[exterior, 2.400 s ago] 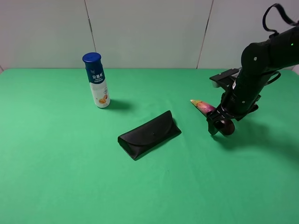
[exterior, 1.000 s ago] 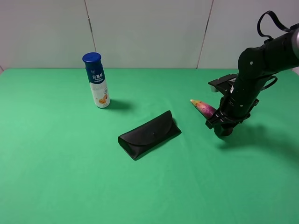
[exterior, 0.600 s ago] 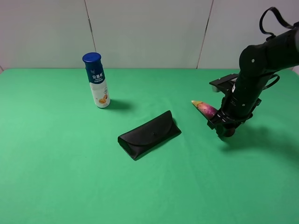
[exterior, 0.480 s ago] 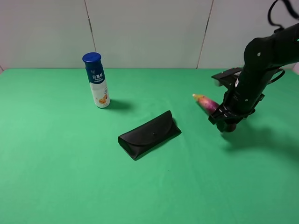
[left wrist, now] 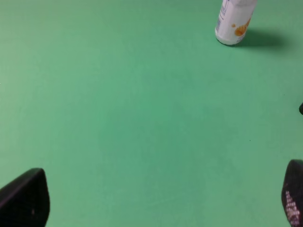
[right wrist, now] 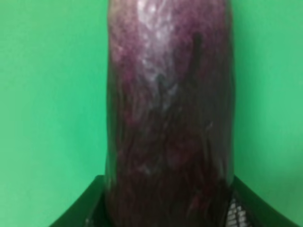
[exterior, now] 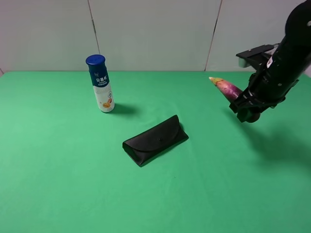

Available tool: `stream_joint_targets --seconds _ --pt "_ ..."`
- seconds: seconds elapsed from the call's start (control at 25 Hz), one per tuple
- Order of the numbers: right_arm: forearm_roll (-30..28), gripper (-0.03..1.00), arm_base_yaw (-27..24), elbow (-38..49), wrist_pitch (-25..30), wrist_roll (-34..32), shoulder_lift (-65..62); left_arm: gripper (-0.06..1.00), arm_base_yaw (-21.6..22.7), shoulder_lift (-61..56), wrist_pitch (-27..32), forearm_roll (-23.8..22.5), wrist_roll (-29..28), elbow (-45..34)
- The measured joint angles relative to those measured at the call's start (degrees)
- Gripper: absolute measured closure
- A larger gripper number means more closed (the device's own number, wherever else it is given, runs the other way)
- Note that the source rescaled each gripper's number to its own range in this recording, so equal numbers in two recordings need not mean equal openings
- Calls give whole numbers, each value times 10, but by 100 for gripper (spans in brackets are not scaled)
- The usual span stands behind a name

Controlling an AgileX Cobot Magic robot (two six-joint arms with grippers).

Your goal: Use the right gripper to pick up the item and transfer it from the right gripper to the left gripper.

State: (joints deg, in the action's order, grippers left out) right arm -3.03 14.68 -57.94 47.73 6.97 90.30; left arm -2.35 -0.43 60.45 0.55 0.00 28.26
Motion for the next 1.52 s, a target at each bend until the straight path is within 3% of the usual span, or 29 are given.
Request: stream_joint_targets --seconds 0.44,1.12,1.52 --pt "27 97 0 0 58 6 -78 -3 0 0 0 0 0 0" --pt "116 97 3 0 98 96 -110 -3 0 0 0 0 0 0" --pt "51 97 148 0 101 116 -110 -3 0 0 0 0 0 0"
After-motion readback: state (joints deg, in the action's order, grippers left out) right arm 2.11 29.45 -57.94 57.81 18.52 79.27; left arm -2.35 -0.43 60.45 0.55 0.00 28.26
